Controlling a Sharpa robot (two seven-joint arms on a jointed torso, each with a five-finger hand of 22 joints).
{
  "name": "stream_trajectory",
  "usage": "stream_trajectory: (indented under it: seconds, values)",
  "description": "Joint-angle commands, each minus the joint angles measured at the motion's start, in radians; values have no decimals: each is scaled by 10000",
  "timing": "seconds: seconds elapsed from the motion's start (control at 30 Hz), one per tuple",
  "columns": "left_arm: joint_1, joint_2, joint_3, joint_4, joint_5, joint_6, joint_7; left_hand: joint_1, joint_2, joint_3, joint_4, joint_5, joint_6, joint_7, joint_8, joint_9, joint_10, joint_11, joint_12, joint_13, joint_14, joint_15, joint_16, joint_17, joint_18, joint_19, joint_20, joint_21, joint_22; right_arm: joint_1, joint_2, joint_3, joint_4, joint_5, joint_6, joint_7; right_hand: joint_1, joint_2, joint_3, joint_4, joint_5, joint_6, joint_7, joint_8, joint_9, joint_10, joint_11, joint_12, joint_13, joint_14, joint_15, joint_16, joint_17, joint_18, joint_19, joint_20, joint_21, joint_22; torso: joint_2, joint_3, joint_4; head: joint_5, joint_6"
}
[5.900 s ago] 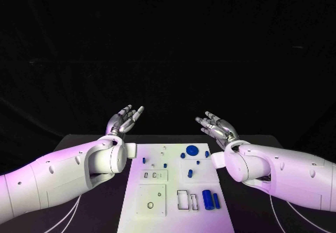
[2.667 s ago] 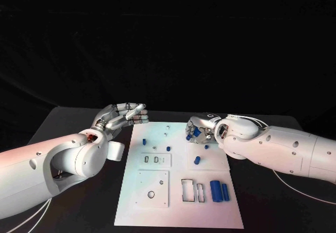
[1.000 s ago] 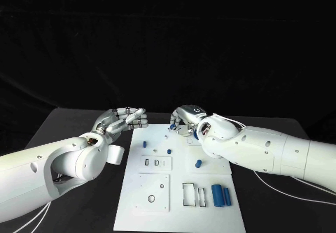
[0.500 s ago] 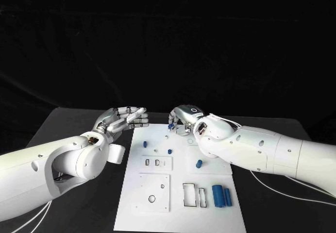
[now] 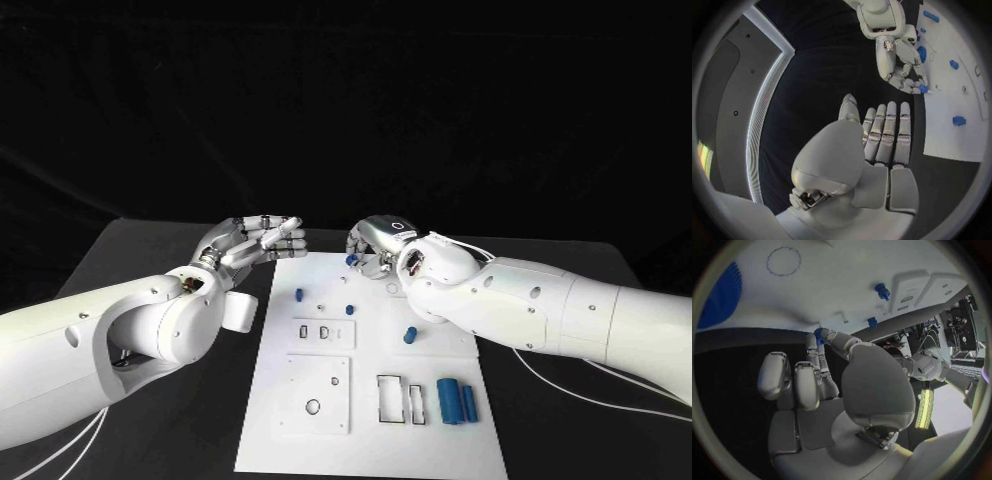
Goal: Assemble the parts on the task board
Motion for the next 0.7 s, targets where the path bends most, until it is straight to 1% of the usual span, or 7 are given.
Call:
stream_trajectory:
  seconds: [0.03,0.4,0.47,0.53,0.6,0.67,0.7]
  values:
    - [41,38,11,3,-37,164,37,56,59,-74,-6,-59,-39,150,-41,12,9,68,-67,5,-57,0,-53,8,104,32,37,-1,-7,-11,60,-8,-62,-28,268,-20,-80,-37,37,55,10,-57,-8,-37,606,-74,10,-51,4,355,16,-50,-28,-119,-47,20,-61,-24,10,-9,-6,-12,-20]
    - [92,50,10,9,-37,164,29,60,63,-85,-7,-60,-43,153,-43,12,7,71,-77,6,-71,5,-67,7,102,29,40,-4,-11,-51,229,-23,-292,5,306,-17,-207,-210,97,132,-56,-237,47,-158,643,-219,69,-168,31,318,63,-109,-163,-88,-161,61,-163,-141,16,-12,10,5,-43]
    - [96,47,10,7,-37,163,27,60,63,-85,-7,-60,-43,153,-43,12,7,71,-77,6,-71,5,-67,7,102,29,40,-4,-11,-55,253,-25,-328,14,317,-19,-332,-377,117,197,-64,-515,171,-352,596,-506,187,-337,-3,264,157,-219,-380,-13,-417,126,-426,-502,18,-6,-8,23,-48]
    - [101,44,10,6,-37,161,26,60,63,-85,-7,-60,-43,153,-43,12,7,71,-77,6,-71,5,-67,7,102,29,40,-4,-11,-58,262,-28,-356,21,321,-22,-516,-671,-45,284,105,-975,397,-679,468,-1069,387,-522,-103,110,345,-463,-820,77,-758,269,-777,-944,14,-8,-15,24,-47]
    - [105,41,10,7,-37,161,24,60,63,-85,-7,-60,-43,153,-43,12,7,71,-77,6,-71,5,-67,7,102,29,40,-4,-11,-59,253,-29,-362,24,310,-34,-498,-799,-266,277,67,-1330,558,-946,334,-1500,539,-502,-181,-51,459,-666,-1194,163,-1070,401,-1105,-1344,12,-12,-19,26,-46]
    - [107,37,10,6,-37,162,23,60,63,-85,-7,-60,-43,153,-43,12,7,71,-77,6,-71,5,-67,7,102,29,40,-4,-11,-59,196,-31,-314,23,247,-63,-402,-805,-720,284,56,-1544,599,-1135,187,-1867,598,-453,-243,-197,534,-789,-1478,266,-1361,498,-1430,-1716,8,-7,-26,32,-41]
    - [109,35,10,4,-37,162,22,60,63,-85,-7,-60,-43,153,-43,12,7,71,-77,6,-71,5,-67,7,102,29,40,-4,-11,-59,140,-31,-256,20,209,-77,-280,-726,-1127,302,80,-1581,626,-1193,112,-1997,647,-368,-258,-259,551,-820,-1600,286,-1436,548,-1535,-1807,5,-7,-28,30,-37]
